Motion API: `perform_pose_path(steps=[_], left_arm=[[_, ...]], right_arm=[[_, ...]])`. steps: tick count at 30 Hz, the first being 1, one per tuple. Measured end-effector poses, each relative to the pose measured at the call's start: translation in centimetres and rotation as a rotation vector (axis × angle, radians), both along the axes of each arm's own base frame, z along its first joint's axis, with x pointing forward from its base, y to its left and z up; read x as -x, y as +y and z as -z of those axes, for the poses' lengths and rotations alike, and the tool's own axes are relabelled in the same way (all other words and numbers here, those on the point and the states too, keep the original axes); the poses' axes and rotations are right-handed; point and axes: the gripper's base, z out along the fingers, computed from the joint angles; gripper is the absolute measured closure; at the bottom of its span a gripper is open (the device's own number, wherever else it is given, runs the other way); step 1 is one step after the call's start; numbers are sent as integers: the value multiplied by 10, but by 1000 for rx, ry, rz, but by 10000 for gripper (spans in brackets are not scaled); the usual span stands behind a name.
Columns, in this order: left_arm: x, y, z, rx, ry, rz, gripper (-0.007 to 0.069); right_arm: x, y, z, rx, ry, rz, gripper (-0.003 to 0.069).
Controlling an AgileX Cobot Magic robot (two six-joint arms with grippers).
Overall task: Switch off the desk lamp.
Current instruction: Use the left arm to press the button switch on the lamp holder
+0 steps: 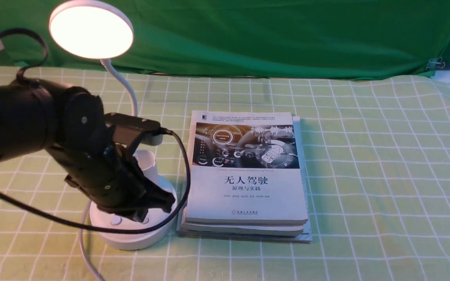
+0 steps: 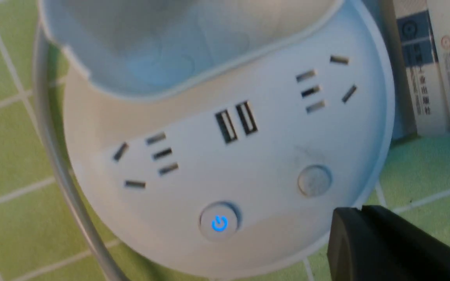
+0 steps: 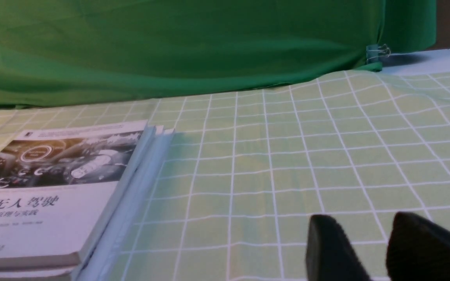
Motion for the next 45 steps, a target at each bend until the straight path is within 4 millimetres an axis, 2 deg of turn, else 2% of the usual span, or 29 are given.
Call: perform_pose_path(steps=[6, 13, 18, 22, 25, 28, 32, 39, 40, 45], left_arm=[[-18, -6, 7, -26, 18, 13, 624], [-24, -8, 26, -51, 69, 17, 624], [-29, -9, 30, -52, 67, 12, 624], [-29, -9, 26, -50, 57, 11, 624], [-25, -7, 18, -48, 41, 12, 624], [-19, -5, 1, -33, 3, 13, 624], [-16, -4, -5, -28, -6, 13, 624], [-15, -3, 15, -46, 37, 11, 624], [-17, -4, 23, -52, 51, 10, 624], [-20, -5, 27, -54, 57, 10, 624]], right_arm=[[0, 0, 0, 0, 0, 0, 421], [0, 0, 0, 0, 1, 0, 421], [0, 0, 0, 0, 0, 0, 421], [0, 0, 0, 1, 0, 0, 421], [0, 0, 0, 0, 0, 0, 421], [0, 0, 0, 0, 0, 0, 421], [0, 0, 0, 0, 0, 0, 421], [0, 0, 0, 1, 0, 0, 421], [0, 0, 0, 0, 0, 0, 421], [0, 0, 0, 0, 0, 0, 421]])
